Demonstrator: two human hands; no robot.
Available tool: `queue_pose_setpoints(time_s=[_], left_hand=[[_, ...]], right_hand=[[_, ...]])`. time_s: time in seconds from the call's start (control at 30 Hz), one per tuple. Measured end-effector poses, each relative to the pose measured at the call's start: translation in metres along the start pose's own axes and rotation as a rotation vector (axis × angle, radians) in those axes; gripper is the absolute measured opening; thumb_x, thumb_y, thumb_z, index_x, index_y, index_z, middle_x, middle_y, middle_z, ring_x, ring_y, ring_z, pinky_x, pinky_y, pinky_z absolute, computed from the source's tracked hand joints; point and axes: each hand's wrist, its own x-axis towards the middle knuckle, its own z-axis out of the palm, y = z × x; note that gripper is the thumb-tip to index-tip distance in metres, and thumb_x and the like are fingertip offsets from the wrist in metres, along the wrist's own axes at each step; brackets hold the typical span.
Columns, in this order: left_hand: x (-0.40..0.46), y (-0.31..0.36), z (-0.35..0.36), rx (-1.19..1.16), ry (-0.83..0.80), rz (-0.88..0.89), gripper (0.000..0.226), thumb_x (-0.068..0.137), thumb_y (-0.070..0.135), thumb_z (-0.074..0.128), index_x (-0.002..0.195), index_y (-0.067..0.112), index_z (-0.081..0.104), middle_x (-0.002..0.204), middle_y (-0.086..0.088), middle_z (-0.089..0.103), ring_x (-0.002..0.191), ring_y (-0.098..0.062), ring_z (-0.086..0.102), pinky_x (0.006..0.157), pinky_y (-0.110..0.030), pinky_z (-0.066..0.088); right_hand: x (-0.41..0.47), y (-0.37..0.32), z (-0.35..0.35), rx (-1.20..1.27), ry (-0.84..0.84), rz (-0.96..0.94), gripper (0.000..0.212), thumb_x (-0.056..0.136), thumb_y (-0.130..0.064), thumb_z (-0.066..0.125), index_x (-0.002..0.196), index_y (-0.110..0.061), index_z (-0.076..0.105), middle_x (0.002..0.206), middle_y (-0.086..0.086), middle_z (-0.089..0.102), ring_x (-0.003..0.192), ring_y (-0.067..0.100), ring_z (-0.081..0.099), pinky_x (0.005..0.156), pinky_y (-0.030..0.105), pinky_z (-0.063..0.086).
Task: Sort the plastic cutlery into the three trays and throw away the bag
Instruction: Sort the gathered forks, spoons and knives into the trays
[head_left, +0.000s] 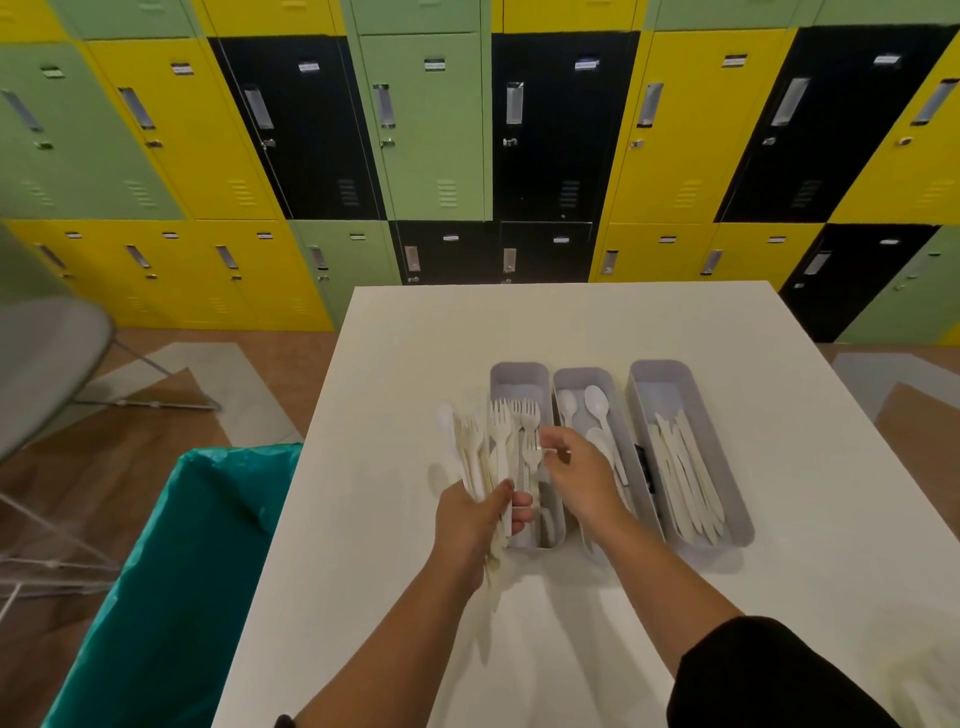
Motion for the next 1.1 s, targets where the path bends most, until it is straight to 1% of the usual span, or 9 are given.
queue_pose_setpoints(time_s=[0.07, 0.2, 0.33, 0.53, 0.67, 0.83, 0.97, 1.03, 1.1], left_hand=[[0.0, 0.0, 0.0, 0.014, -0.006, -0.002, 0.024, 0.093, 0.012, 0.055, 0.107, -0.007, 0.064, 0.078, -0.016, 0.072, 0.056, -0.015, 0.069, 0.052, -0.02, 0.055], [0.001, 0.002, 0.0, 0.012, -0.021, 0.001, 0.025, 0.093, 0.012, 0.056, 0.106, -0.008, 0.064, 0.079, -0.017, 0.072, 0.056, -0.013, 0.069, 0.052, -0.019, 0.054], [-0.001, 0.002, 0.001, 0.02, -0.026, -0.002, 0.025, 0.093, 0.012, 0.056, 0.106, -0.008, 0.064, 0.08, -0.017, 0.072, 0.055, -0.013, 0.069, 0.051, -0.019, 0.054], [0.001, 0.002, -0.003, 0.01, -0.017, -0.007, 0.025, 0.093, 0.012, 0.057, 0.106, -0.008, 0.063, 0.077, -0.016, 0.072, 0.057, -0.015, 0.069, 0.052, -0.02, 0.054], [0.002, 0.001, -0.006, 0.013, -0.007, -0.016, 0.024, 0.092, 0.013, 0.058, 0.104, -0.007, 0.064, 0.076, -0.015, 0.073, 0.058, -0.017, 0.07, 0.054, -0.021, 0.055], [0.002, 0.002, -0.005, 0.015, -0.014, -0.01, 0.025, 0.093, 0.011, 0.057, 0.103, -0.01, 0.064, 0.077, -0.017, 0.071, 0.058, -0.017, 0.069, 0.054, -0.021, 0.055], [0.0, 0.004, -0.004, 0.0, -0.028, -0.009, 0.023, 0.093, 0.009, 0.056, 0.101, -0.011, 0.064, 0.074, -0.015, 0.071, 0.055, -0.015, 0.068, 0.053, -0.02, 0.056], [0.0, 0.003, -0.004, -0.004, -0.043, -0.012, 0.023, 0.093, 0.009, 0.056, 0.101, -0.011, 0.064, 0.073, -0.015, 0.071, 0.056, -0.017, 0.067, 0.054, -0.021, 0.056], [0.0, 0.003, -0.003, 0.004, -0.051, -0.009, 0.021, 0.092, 0.009, 0.057, 0.102, -0.008, 0.065, 0.075, -0.016, 0.071, 0.058, -0.02, 0.067, 0.058, -0.025, 0.058]], right_hand=[[-0.002, 0.008, -0.003, -0.155, 0.042, -0.058, 0.041, 0.095, -0.007, 0.043, 0.135, -0.016, 0.044, 0.136, 0.005, 0.049, 0.116, 0.017, 0.051, 0.089, 0.017, 0.041], [-0.005, 0.032, -0.002, -0.219, -0.091, -0.027, 0.049, 0.099, -0.012, 0.037, 0.146, -0.019, 0.027, 0.154, 0.006, 0.027, 0.14, 0.021, 0.03, 0.114, 0.031, 0.028], [-0.007, 0.037, 0.005, -0.144, -0.113, -0.001, 0.049, 0.101, -0.013, 0.03, 0.148, -0.023, 0.019, 0.156, 0.008, 0.023, 0.144, 0.025, 0.022, 0.118, 0.041, 0.022], [-0.001, 0.034, 0.011, -0.102, -0.053, 0.015, 0.051, 0.1, -0.007, 0.031, 0.148, -0.017, 0.018, 0.155, 0.012, 0.024, 0.142, 0.03, 0.024, 0.116, 0.04, 0.021], [0.004, 0.034, 0.015, -0.022, -0.087, 0.094, 0.05, 0.103, -0.028, 0.025, 0.15, -0.023, 0.011, 0.158, 0.01, 0.017, 0.145, 0.027, 0.019, 0.119, 0.04, 0.019], [0.007, 0.037, 0.015, -0.107, -0.094, 0.075, 0.053, 0.102, -0.017, 0.028, 0.15, -0.027, 0.009, 0.156, 0.013, 0.02, 0.144, 0.03, 0.021, 0.117, 0.044, 0.024], [-0.003, 0.023, 0.013, -0.06, 0.027, 0.005, 0.047, 0.101, -0.019, 0.033, 0.147, -0.021, 0.024, 0.143, 0.013, 0.043, 0.128, 0.028, 0.045, 0.108, 0.038, 0.036], [-0.01, 0.011, 0.012, -0.04, 0.112, -0.116, 0.042, 0.099, -0.018, 0.04, 0.141, -0.016, 0.037, 0.132, 0.001, 0.051, 0.118, 0.015, 0.05, 0.101, 0.026, 0.039], [-0.017, -0.007, 0.012, 0.085, 0.028, -0.082, 0.031, 0.098, -0.021, 0.044, 0.128, -0.016, 0.051, 0.117, -0.003, 0.057, 0.106, 0.01, 0.053, 0.088, 0.015, 0.042]])
